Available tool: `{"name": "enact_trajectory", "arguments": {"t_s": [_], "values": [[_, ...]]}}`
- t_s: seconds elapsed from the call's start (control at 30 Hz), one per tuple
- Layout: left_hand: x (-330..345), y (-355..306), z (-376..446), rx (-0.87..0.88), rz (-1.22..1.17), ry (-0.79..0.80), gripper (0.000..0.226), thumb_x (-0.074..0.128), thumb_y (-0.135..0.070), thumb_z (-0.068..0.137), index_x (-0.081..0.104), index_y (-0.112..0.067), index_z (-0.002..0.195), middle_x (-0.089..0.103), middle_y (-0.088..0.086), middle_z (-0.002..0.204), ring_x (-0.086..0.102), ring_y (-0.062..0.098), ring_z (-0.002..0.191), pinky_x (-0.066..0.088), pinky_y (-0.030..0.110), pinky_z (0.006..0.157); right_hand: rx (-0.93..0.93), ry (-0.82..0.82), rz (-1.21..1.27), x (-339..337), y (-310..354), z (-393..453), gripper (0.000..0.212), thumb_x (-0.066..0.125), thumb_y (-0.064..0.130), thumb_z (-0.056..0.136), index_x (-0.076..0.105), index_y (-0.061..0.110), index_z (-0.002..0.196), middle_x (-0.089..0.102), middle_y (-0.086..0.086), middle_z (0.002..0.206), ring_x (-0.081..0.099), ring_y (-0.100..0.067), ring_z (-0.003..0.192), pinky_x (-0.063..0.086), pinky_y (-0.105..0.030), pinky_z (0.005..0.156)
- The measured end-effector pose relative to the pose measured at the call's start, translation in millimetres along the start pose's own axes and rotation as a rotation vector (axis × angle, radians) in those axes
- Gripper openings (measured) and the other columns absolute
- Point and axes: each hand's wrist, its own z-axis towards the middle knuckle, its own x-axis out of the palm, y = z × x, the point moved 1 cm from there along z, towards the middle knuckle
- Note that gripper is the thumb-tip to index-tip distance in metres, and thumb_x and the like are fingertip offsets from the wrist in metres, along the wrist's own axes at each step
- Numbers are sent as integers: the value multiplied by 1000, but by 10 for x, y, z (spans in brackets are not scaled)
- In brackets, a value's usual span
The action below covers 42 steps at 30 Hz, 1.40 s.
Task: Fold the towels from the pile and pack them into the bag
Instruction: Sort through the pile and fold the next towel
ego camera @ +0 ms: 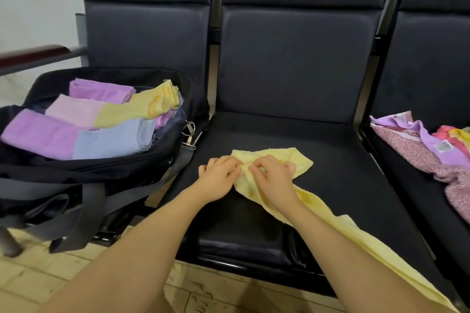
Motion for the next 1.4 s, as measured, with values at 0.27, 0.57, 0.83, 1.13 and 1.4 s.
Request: {"name": "enact_trajectory", "arguments": {"t_s": [0.27,0.57,0.83,1.13,1.4], "values": [[-14,-268,222,-120,-279,-170,14,46,-42,95,50,-29,92,43,-8,117,36,18,115,19,32,99,154,-129,7,-224,-133,68,16,51,21,97,62,17,86,60,10,90,47,-6,87,12,-22,76],[283,-249,36,-94,15,-209,38,60,-51,86,59,-19,106,46,-4,113,40,19,109,24,31,90,285,-92,-25,-222,-314,-29,16,51,26,97,58,24,83,59,10,92,51,-10,87,11,-23,76],[18,-321,3,-60,-495,-266,20,61,-31,92,60,-15,80,62,9,77,53,17,71,43,35,75,352,-158,283,-505,-211,-47,17,55,29,94,65,24,82,61,16,83,53,-3,85,30,-29,95],[-494,-538,-126,81,-392,-503,14,53,-29,96,60,-17,92,54,-9,71,50,4,69,37,14,63,265,-239,413,-1051,-56,-149,27,61,12,91,66,20,117,66,4,100,62,-10,93,52,-30,87],[-1091,-783,-219,197,-448,-449,16,43,-24,101,53,-13,96,57,5,86,52,13,78,41,23,65,72,-425,295,-1635,302,-187,12,57,8,92,63,17,87,62,5,79,56,4,69,43,-8,63]]}}
